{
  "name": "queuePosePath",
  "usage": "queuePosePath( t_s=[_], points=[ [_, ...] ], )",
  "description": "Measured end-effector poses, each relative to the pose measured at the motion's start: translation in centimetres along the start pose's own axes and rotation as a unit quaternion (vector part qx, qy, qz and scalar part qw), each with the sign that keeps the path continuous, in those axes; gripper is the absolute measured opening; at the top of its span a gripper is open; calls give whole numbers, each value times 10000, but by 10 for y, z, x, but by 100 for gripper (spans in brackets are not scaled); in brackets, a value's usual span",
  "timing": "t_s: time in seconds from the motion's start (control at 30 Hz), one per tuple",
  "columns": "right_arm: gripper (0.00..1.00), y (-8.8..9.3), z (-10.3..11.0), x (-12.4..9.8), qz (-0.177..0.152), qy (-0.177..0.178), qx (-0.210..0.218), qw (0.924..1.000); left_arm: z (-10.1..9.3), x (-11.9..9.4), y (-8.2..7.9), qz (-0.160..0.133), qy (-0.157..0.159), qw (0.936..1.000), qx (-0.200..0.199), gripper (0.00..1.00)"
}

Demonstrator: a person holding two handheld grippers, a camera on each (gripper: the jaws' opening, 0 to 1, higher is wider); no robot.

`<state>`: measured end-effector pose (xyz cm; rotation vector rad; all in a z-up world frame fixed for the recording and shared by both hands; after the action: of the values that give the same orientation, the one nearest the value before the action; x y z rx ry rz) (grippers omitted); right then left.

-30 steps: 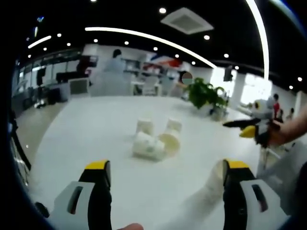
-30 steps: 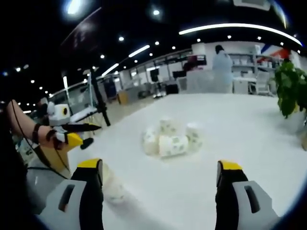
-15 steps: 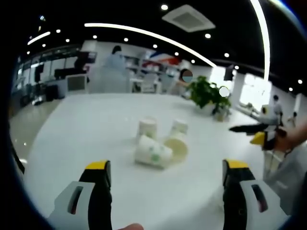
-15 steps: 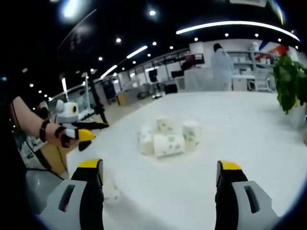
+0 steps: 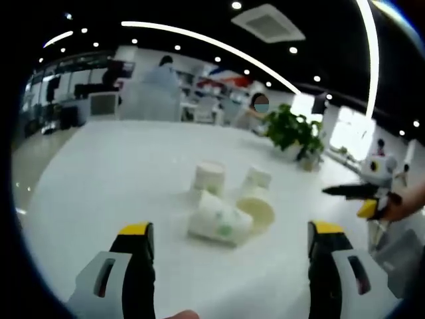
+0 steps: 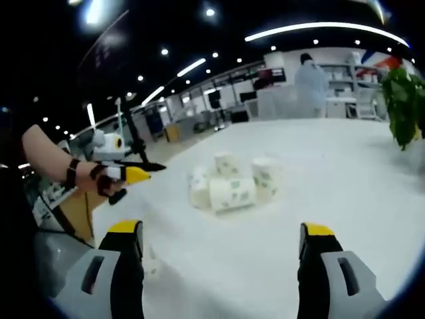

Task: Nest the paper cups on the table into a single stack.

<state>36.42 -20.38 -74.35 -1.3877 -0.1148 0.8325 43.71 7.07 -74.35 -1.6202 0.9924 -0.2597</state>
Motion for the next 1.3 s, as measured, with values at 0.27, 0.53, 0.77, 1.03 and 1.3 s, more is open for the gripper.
queuePosePath(
  t_s=[0.27,0.53,0.77,1.03,1.3],
  points=[
    [96,7,-7,1,62,67,85,9999,3,19,0,183,235,9995,46,92],
    [96,14,-13,-2,120,159,182,9996,5,34,-3,253,437,9987,33,90],
    [96,18,-15,-2,161,189,221,9994,6,44,0,344,620,9975,-15,88],
    [96,23,-15,-2,217,211,261,9992,5,48,3,417,806,9958,-98,83],
    [95,28,-15,-4,219,235,368,9988,-2,52,8,497,1046,9932,-111,77]
  ],
)
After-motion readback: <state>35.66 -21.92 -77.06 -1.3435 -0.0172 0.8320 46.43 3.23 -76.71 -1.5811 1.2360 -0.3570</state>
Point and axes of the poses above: the point that each gripper's makers call its tool centre point, and the gripper's own axes: x roughly forward along the fingers, z roughly to its left, y roughly out of its underside, the point moved 5 cm from there along -x, roughly backward along the fingers, and after that the axes turned 5 degrees about y, right-handed, at the moved point
